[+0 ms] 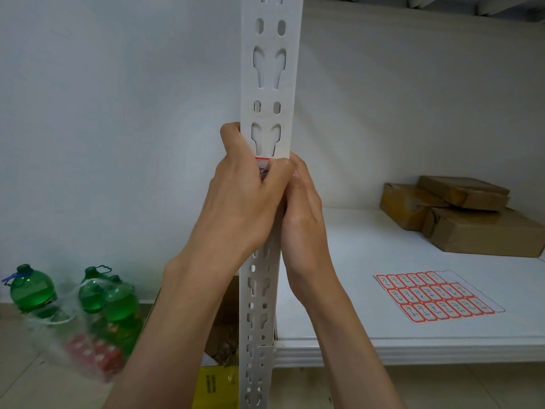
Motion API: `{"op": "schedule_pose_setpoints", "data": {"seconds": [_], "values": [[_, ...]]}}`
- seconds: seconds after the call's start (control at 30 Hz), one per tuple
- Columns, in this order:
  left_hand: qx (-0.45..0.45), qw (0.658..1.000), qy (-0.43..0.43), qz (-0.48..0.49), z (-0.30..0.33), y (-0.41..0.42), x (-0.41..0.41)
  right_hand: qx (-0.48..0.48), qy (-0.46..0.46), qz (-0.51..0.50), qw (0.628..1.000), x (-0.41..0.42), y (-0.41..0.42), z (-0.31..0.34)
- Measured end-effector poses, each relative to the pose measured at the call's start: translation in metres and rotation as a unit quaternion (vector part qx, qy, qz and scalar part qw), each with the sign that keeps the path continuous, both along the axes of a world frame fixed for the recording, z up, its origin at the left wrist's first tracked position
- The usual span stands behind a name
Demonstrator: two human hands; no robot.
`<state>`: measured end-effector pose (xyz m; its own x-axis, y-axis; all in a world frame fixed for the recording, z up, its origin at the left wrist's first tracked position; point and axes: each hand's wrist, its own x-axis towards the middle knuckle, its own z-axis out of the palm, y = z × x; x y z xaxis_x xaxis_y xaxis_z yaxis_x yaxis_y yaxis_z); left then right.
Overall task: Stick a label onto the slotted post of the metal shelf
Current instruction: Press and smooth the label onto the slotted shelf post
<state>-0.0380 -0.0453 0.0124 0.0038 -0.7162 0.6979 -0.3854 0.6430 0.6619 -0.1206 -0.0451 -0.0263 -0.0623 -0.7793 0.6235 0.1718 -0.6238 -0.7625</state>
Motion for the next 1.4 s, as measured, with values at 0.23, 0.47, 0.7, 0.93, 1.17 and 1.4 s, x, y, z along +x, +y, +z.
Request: {"op": "schedule_pose_setpoints", "data": {"seconds": [0.23,0.47,0.7,0.93,1.17,1.4], "values": [[-0.001,1.000,-0.013,0.008,0.001,0.000,0.000,-0.007,-0.006,0.009,1.000,0.000,0.001,0.000],[-0.003,1.000,-0.012,0.007,0.000,-0.001,0.000,-0.014,-0.002,0.004,1.000,0.001,0.000,-0.001],[-0.013,1.000,-0.008,0.010,-0.002,-0.001,-0.001,-0.010,0.002,-0.004,1.000,0.001,0.001,0.000],[-0.011,1.000,0.011,-0.022,-0.001,0.003,0.001,-0.004,-0.007,0.001,1.000,0.002,0.003,0.001],[0.020,0.998,0.052,-0.041,0.003,0.008,-0.003,-0.004,0.002,0.002,1.000,0.001,0.002,0.001],[0.030,0.998,0.044,-0.041,0.005,0.009,-0.002,-0.001,0.019,-0.008,1.000,0.000,0.002,0.001]]}}
